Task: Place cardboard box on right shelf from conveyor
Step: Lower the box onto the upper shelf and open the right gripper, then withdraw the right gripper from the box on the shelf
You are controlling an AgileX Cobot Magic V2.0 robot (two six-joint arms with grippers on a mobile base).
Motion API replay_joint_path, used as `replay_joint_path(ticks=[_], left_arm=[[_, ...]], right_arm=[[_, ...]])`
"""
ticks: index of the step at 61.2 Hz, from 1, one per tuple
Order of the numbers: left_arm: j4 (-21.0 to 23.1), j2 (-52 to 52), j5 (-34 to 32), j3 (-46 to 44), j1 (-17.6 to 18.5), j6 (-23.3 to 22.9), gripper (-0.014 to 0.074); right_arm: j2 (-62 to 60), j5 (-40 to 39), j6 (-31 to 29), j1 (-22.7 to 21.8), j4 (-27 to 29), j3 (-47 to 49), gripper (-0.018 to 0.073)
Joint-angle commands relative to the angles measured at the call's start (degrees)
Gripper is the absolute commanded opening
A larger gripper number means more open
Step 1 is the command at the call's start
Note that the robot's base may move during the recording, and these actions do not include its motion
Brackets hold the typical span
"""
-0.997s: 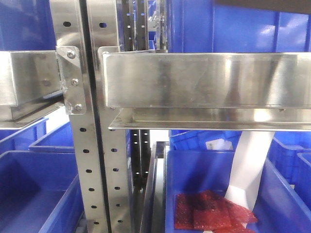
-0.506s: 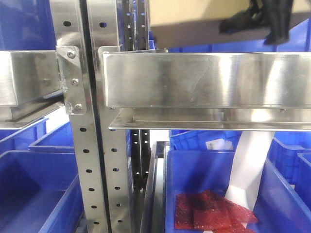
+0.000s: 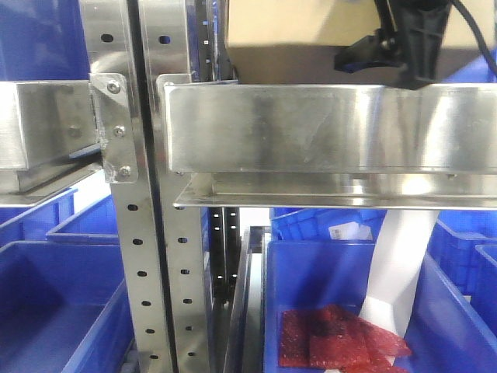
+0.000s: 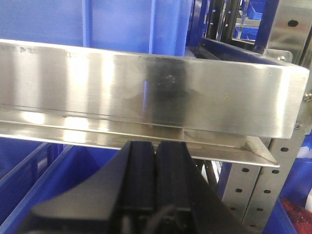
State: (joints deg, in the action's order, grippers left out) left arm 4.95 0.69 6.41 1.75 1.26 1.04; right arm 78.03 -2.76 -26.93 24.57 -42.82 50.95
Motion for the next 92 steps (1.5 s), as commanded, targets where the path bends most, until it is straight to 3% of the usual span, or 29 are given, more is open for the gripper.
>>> replay_joint_path(ticks=[1, 20, 47, 55, 60, 68, 82, 92], left_arm=[[0.3, 0.4, -4.7, -0.2, -0.1, -0.2, -0.0119], [0.3, 0.4, -4.7, -0.2, -0.1, -0.2, -0.0119], [0.3, 0.4, -4.7, -0.2, -0.1, -0.2, -0.0119], [0.3, 0.4, -4.7, -0.2, -0.1, -0.2, -0.0119], [0.3, 0.4, -4.7, -0.2, -0.1, -0.2, -0.0119], [0.3, 0.4, -4.7, -0.2, -0.1, -0.2, -0.0119], [0.3, 0.4, -4.7, -0.2, -0.1, -0.2, -0.0119], [0.3, 0.4, -4.7, -0.2, -0.1, -0.2, -0.0119]], right_arm=[[-1.7, -4.1, 0.9, -0.1, 0.8, 2.2, 0.0630], [-4.2, -3.7, 0.9, 0.4, 0.8, 1.5, 0.0630], [-20.1, -3.8, 0.9, 0.4, 2.5, -7.3, 0.0619], [-25.5, -0.2, 2.9, 0.3, 14.3, -7.9, 0.0485], [-28.7, 3.9, 4.6, -0.6, 22.0, -7.9, 0.0324], [-33.0, 9.3, 9.3, -4.4, 26.1, -8.6, 0.0043], [-42.9, 9.7, 27.3, -13.7, 32.4, -17.6, 0.0055], [-51.2, 9.7, 31.9, -19.6, 36.9, -25.2, 0.0055]])
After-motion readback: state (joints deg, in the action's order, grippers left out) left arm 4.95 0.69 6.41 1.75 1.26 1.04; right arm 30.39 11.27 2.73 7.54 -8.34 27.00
